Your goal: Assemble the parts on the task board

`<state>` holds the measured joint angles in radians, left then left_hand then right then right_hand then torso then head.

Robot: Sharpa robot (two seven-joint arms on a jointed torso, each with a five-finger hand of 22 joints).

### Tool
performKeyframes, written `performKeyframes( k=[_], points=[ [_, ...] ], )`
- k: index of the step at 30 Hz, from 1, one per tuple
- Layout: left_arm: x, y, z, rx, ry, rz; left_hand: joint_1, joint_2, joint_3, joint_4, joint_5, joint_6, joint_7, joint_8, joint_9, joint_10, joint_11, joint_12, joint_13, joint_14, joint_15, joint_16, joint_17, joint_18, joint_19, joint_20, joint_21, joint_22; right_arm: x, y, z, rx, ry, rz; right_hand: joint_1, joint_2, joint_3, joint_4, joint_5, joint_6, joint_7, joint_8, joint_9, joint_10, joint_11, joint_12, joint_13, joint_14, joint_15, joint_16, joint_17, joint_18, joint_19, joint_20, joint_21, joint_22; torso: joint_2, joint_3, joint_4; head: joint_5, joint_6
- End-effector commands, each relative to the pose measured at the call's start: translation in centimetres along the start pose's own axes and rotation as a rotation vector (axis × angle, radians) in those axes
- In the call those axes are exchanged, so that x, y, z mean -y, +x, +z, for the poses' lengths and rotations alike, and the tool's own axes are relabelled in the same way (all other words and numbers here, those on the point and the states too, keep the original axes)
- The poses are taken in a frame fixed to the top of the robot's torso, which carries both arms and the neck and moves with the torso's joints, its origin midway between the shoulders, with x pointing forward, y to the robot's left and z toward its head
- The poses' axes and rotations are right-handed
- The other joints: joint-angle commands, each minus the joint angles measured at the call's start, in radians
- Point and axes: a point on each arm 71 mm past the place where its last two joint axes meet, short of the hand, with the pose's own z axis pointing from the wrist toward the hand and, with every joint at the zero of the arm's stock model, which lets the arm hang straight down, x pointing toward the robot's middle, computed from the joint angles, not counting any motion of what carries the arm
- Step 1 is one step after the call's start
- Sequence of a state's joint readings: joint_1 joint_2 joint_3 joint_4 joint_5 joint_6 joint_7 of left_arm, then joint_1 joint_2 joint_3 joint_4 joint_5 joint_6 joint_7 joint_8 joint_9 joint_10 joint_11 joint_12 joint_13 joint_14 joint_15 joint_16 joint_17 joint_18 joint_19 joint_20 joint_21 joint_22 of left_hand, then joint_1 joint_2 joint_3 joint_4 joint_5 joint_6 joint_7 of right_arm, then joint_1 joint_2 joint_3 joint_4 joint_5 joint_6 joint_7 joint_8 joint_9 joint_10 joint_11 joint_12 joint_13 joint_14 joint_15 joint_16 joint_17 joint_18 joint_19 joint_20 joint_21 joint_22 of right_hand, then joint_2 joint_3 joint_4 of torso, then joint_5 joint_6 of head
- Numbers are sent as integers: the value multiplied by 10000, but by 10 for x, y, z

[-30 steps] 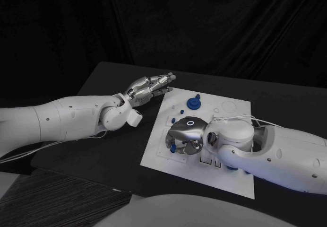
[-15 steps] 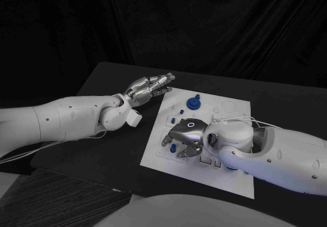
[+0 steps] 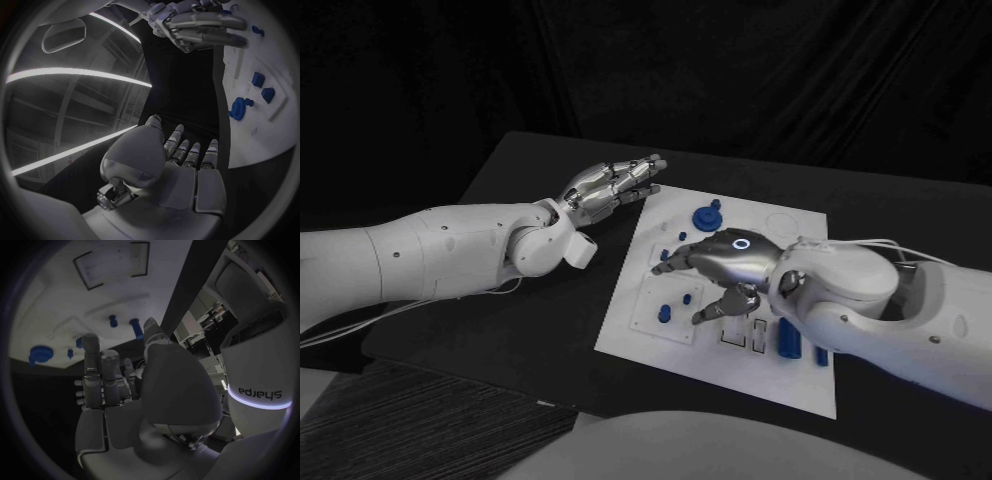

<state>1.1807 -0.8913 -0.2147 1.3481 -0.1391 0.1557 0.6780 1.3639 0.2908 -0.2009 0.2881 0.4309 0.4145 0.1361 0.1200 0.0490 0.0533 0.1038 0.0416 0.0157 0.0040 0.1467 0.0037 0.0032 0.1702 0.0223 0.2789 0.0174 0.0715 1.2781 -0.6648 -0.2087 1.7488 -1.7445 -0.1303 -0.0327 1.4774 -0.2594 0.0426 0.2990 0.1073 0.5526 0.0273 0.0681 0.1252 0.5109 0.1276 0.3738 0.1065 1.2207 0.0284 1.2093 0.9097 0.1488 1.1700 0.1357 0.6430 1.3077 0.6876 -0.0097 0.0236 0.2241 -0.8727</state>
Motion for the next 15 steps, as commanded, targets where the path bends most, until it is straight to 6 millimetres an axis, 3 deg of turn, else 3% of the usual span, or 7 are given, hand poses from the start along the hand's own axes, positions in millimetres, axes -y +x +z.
performKeyframes(
  k=[1,3,7,8,9,12,15],
  points=[
    [3,2,1,-86,554,-147,77,-17,60,-17,37,13,23,34,11,4,67,31,7,15,-13,3,-7,112,2,72,6,12,5,-35,-18,2580,-266,529,-84,153,94,-10,-61,417,127,150,49,260,-20,286,56,208,-13,213,235,74,210,-26,266,540,-6,-3,-3,-73,1],
    [3,2,2,-87,547,-143,77,-17,60,-17,37,13,23,34,11,4,67,31,7,15,-13,3,-7,112,2,72,6,12,12,-46,-30,3023,-76,724,132,700,496,-75,183,1160,360,378,147,793,-34,824,181,504,-41,478,561,3,548,-49,748,657,-7,-4,-5,-97,1],
    [2,2,3,-90,526,-135,82,-17,66,-17,41,17,26,36,11,4,70,31,7,12,-17,1,-8,114,5,68,8,14,33,-64,-55,3718,630,1137,514,1140,774,-289,644,1692,534,588,151,1200,-75,1475,334,640,-85,581,657,-21,731,-101,923,696,-7,-6,6,-176,1],
    [2,2,3,-90,523,-134,82,-17,66,-17,41,17,26,36,11,4,70,31,7,12,-17,1,-8,114,5,68,8,14,38,-66,-61,3816,833,1243,926,1398,1025,-587,1278,2265,885,874,241,1998,-129,2069,555,847,-177,739,887,-81,919,-127,1227,766,-1,-4,0,-186,1],
    [2,2,3,-90,519,-132,85,-18,68,-17,42,20,26,38,12,7,71,34,8,11,-19,1,-8,115,6,66,8,15,44,-68,-67,3884,1109,1357,1215,1530,1238,-836,1812,2510,911,963,253,2768,-299,2743,850,946,-221,794,974,-77,1021,-211,1368,793,-1,-4,-4,-201,1],
    [2,2,4,-93,510,-129,88,-20,70,-18,44,25,27,40,13,7,72,34,8,12,-22,1,-8,116,11,65,12,29,59,-68,-81,3850,1785,1553,1216,1550,1375,-1063,1878,3302,1024,1245,344,3505,-649,4459,1853,919,-384,684,820,-43,971,-319,1198,733,12,6,18,-232,1],
    [1,2,5,-117,490,-144,107,-24,82,-22,67,25,27,43,13,8,75,35,9,12,-34,1,-8,118,28,63,24,61,78,-62,-95,3138,2773,1804,796,1483,1470,-992,1669,3751,799,1158,328,4277,-1003,8524,5995,1050,-623,688,890,-63,1053,-563,1253,734,-14,-18,-13,-271,1]
  ],
)
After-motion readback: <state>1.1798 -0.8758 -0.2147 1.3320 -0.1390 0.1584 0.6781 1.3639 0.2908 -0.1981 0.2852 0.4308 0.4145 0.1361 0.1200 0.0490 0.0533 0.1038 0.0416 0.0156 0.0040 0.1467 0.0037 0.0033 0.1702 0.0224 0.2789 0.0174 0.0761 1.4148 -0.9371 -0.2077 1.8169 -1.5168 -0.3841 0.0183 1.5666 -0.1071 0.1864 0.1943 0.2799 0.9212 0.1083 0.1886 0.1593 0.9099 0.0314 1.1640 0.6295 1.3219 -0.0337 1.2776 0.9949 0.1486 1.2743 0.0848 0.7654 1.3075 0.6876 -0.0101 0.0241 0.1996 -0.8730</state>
